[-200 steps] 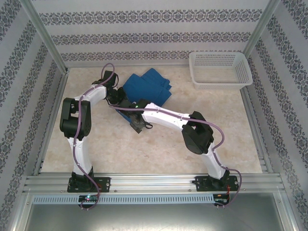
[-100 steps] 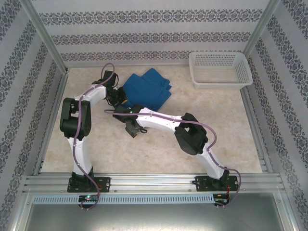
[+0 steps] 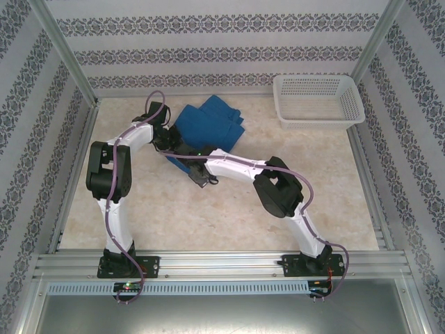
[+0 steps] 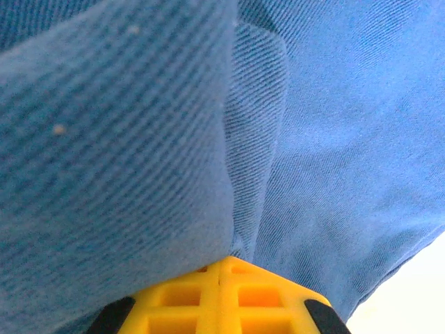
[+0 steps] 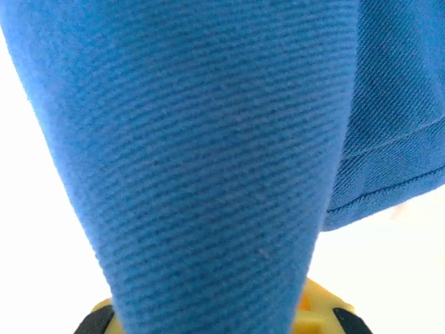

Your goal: Roll up the long pants

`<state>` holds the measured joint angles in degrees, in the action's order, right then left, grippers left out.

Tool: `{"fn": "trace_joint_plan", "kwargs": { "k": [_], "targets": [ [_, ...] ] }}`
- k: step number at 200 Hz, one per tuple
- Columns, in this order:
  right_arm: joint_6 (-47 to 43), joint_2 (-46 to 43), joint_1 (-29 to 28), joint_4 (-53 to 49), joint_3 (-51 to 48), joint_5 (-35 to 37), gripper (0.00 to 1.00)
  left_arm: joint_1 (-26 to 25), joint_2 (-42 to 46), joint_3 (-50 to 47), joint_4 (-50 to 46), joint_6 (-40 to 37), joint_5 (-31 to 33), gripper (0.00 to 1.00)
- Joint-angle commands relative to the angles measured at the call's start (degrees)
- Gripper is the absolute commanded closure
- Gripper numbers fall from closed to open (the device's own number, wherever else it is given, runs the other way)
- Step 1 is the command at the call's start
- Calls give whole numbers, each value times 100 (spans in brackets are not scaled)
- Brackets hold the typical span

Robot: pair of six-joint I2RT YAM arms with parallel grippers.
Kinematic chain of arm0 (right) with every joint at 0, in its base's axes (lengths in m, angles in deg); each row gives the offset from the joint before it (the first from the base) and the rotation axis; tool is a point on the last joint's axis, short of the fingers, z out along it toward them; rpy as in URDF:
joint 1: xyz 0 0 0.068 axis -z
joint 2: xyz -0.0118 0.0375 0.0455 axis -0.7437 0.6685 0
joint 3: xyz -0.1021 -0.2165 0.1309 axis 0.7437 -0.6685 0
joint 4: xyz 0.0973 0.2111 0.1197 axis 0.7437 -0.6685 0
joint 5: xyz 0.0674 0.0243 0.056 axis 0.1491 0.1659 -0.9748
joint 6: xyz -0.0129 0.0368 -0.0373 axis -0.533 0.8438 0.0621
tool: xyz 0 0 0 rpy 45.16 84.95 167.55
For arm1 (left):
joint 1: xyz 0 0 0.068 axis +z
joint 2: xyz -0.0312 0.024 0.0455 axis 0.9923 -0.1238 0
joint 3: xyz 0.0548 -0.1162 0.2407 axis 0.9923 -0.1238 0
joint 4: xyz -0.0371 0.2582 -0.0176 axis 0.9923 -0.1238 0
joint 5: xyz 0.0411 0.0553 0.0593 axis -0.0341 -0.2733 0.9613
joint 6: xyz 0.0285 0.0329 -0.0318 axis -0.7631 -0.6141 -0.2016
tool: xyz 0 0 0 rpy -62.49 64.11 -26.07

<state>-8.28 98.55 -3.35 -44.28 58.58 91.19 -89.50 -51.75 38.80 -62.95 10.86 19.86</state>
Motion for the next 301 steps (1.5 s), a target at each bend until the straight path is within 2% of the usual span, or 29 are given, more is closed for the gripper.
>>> {"fn": "trace_joint_plan", "kwargs": {
  "k": [1, 26, 46, 77, 88, 129, 161, 191, 212, 218, 233, 237, 243, 268, 301],
  "targets": [
    [-60, -55, 247, 393, -101, -455, 100, 112, 11, 33, -363, -168, 291, 100],
    [222, -342, 396, 485, -266, -1327, 100, 153, 15, 36, -375, -186, 296, 100],
    [513, -514, 641, 415, -281, -2288, 100, 171, 2, 66, -380, -186, 286, 100],
    [1030, -505, 1042, 175, -153, -4310, 100, 178, -17, 159, -473, -221, 293, 100],
    [1217, -550, 1128, 196, -194, -4801, 100, 187, -3, 188, -501, -238, 299, 100],
    [1664, -663, 1278, 331, -410, -5852, 100, 204, 36, 188, -546, -255, 303, 100],
    [1818, -485, 1356, 385, -865, -6163, 100, 219, 58, 137, -527, -243, 295, 100],
    [1698, -459, 1360, 412, -1419, -5947, 100, 213, 66, 79, -528, -255, 293, 100],
    [1447, -606, 1360, 158, -1701, -5426, 99, 215, 74, 88, -556, -282, 315, 100],
    [1365, -683, 1355, 49, -1741, -5164, 87, 213, 77, 91, -553, -284, 319, 100],
    [1170, -1005, 1308, -209, -1729, -4328, 44, 216, 56, 125, -556, -275, 322, 100],
    [1132, -1126, 1292, -249, -1710, -4138, 36, 220, 51, 142, -551, -275, 314, 100],
    [1111, -1291, 1245, -330, -1642, -3777, 30, 219, 29, 148, -550, -265, 301, 100],
    [1085, -1773, 795, -721, -1100, -2357, 26, 221, -28, 183, -490, -199, 252, 100],
    [961, -1906, -491, -1039, -357, -355, 25, 215, -63, 156, -441, -157, 182, 100]
  ]
}}
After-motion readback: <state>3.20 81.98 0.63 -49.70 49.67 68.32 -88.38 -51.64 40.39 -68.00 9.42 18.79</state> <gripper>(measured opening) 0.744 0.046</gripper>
